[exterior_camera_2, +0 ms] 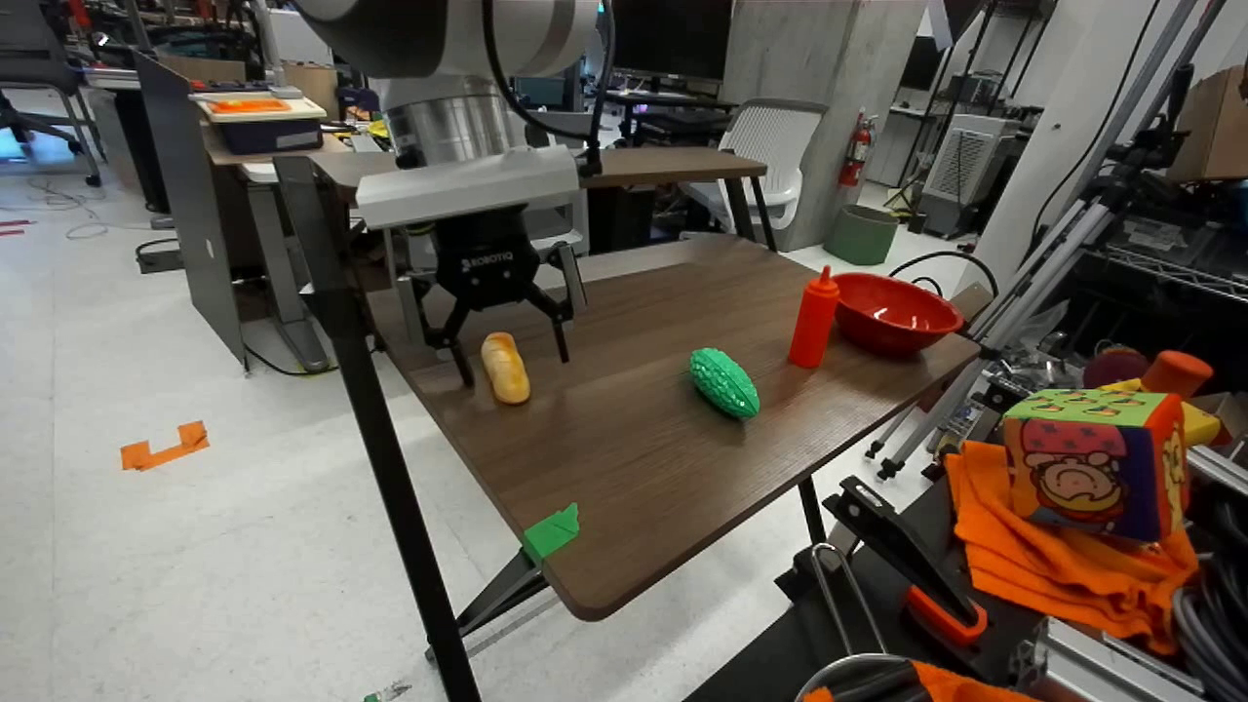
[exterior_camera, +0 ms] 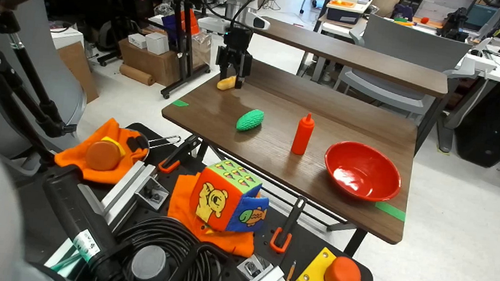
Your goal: Move the yellow object to the right
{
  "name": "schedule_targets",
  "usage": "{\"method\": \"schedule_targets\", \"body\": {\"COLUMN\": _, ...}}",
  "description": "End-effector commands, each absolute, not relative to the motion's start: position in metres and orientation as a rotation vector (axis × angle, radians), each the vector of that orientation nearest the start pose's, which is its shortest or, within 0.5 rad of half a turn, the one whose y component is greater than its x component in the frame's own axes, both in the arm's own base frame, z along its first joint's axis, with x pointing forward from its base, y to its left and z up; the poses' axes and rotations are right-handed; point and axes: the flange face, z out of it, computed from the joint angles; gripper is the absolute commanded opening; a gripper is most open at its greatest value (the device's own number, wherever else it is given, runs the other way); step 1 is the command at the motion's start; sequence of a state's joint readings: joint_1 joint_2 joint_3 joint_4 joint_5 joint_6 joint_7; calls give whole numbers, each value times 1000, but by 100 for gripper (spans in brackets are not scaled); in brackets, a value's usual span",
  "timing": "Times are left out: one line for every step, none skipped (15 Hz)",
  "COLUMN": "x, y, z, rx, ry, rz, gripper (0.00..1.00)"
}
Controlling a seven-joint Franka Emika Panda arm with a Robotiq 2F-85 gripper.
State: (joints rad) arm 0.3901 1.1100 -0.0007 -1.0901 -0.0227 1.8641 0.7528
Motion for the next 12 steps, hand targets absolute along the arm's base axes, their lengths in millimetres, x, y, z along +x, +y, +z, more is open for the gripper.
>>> {"method": "schedule_targets", "body": {"x": 682, "y": 277, "z": 103, "rx": -3298, "ry": 641, "rz": 459, "gripper": 59}}
{"method": "schedule_targets", "body": {"x": 683, "y": 279, "z": 105, "rx": -3297, "ry": 645, "rz": 459, "gripper": 52}}
{"method": "schedule_targets", "body": {"x": 684, "y": 281, "z": 107, "rx": -3297, "ry": 646, "rz": 457, "gripper": 43}}
{"method": "schedule_targets", "body": {"x": 685, "y": 283, "z": 111, "rx": -3296, "ry": 643, "rz": 455, "gripper": 36}}
{"method": "schedule_targets", "body": {"x": 687, "y": 286, "z": 117, "rx": -3295, "ry": 641, "rz": 442, "gripper": 27}}
{"method": "schedule_targets", "body": {"x": 689, "y": 290, "z": 126, "rx": -3286, "ry": 633, "rz": 428, "gripper": 20}}
{"method": "schedule_targets", "body": {"x": 692, "y": 292, "z": 136, "rx": -3276, "ry": 631, "rz": 412, "gripper": 14}}
{"method": "schedule_targets", "body": {"x": 694, "y": 292, "z": 149, "rx": -3264, "ry": 628, "rz": 381, "gripper": 14}}
{"method": "schedule_targets", "body": {"x": 697, "y": 292, "z": 161, "rx": -3256, "ry": 627, "rz": 355, "gripper": 14}}
{"method": "schedule_targets", "body": {"x": 700, "y": 289, "z": 173, "rx": -3245, "ry": 625, "rz": 334, "gripper": 14}}
{"method": "schedule_targets", "body": {"x": 703, "y": 284, "z": 187, "rx": -3233, "ry": 622, "rz": 320, "gripper": 14}}
{"method": "schedule_targets", "body": {"x": 705, "y": 276, "z": 198, "rx": -3226, "ry": 603, "rz": 319, "gripper": 14}}
